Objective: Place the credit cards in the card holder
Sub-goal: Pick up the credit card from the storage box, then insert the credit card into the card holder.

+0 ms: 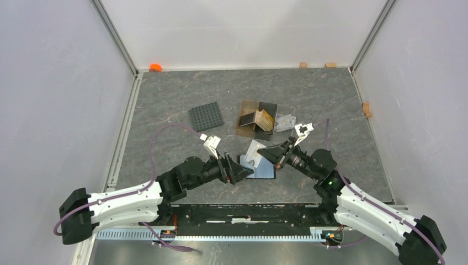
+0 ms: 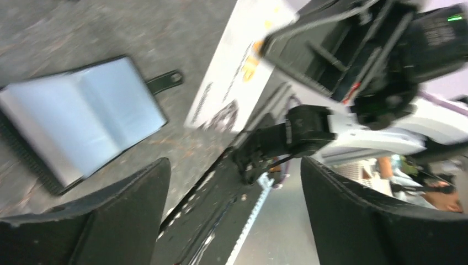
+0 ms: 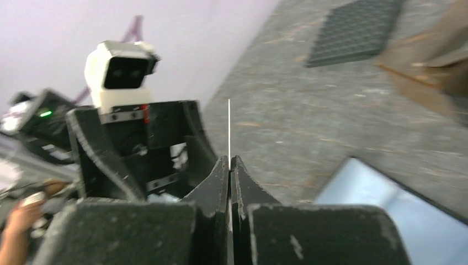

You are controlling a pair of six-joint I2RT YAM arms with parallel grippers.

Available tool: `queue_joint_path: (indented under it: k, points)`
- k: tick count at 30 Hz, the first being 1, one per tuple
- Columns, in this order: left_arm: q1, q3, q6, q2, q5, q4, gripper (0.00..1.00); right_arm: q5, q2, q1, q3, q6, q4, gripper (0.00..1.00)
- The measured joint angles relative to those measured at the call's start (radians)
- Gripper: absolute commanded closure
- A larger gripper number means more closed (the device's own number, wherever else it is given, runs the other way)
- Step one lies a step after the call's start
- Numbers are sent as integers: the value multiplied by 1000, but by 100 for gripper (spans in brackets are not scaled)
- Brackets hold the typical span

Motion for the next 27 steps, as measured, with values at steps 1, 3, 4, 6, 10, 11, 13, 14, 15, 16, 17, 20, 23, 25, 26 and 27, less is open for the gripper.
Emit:
queue_joint_path:
  k: [1, 3, 4, 6, 10, 11, 13, 14, 15, 16, 17, 20, 23, 25, 26, 27]
  points:
    - [2, 19, 5, 5, -19, -68, 2, 15, 1, -14, 15, -23, -47, 100]
    - [8, 75, 20, 37, -42, -199, 1, 30, 11, -61, 37, -66, -130, 100]
    - [10, 109, 31, 66, -51, -259, 0, 29, 21, -89, 38, -80, -155, 100]
    - [15, 162, 50, 119, -69, -345, 0, 12, 51, -140, 34, -92, -182, 100]
    - [57, 190, 85, 199, -67, -441, 0, -37, 119, -212, -13, -93, -183, 100]
    - [82, 189, 92, 221, -56, -453, 0, -50, 136, -222, -28, -93, -182, 100]
    - [148, 183, 103, 274, -29, -455, 0, -75, 167, -238, -60, -91, -175, 100]
    - [178, 180, 109, 300, -12, -455, 0, -88, 179, -244, -76, -89, -168, 100]
    - [200, 176, 113, 326, 1, -454, 0, -99, 191, -250, -93, -84, -159, 100]
    - [215, 174, 116, 350, 14, -452, 1, -111, 202, -255, -108, -81, -146, 100]
    - [222, 171, 119, 370, 27, -447, 1, -119, 211, -259, -120, -76, -136, 100]
    - [224, 169, 134, 412, 60, -436, 4, -143, 239, -271, -149, -61, -91, 100]
    - [232, 169, 149, 443, 70, -405, 7, -167, 278, -282, -169, -35, -23, 100]
    - [244, 169, 160, 465, 71, -385, 11, -179, 307, -283, -175, -18, 21, 100]
    - [249, 169, 166, 478, 71, -378, 13, -183, 317, -284, -177, -12, 39, 100]
    - [253, 170, 170, 491, 71, -372, 14, -188, 326, -286, -179, -7, 56, 100]
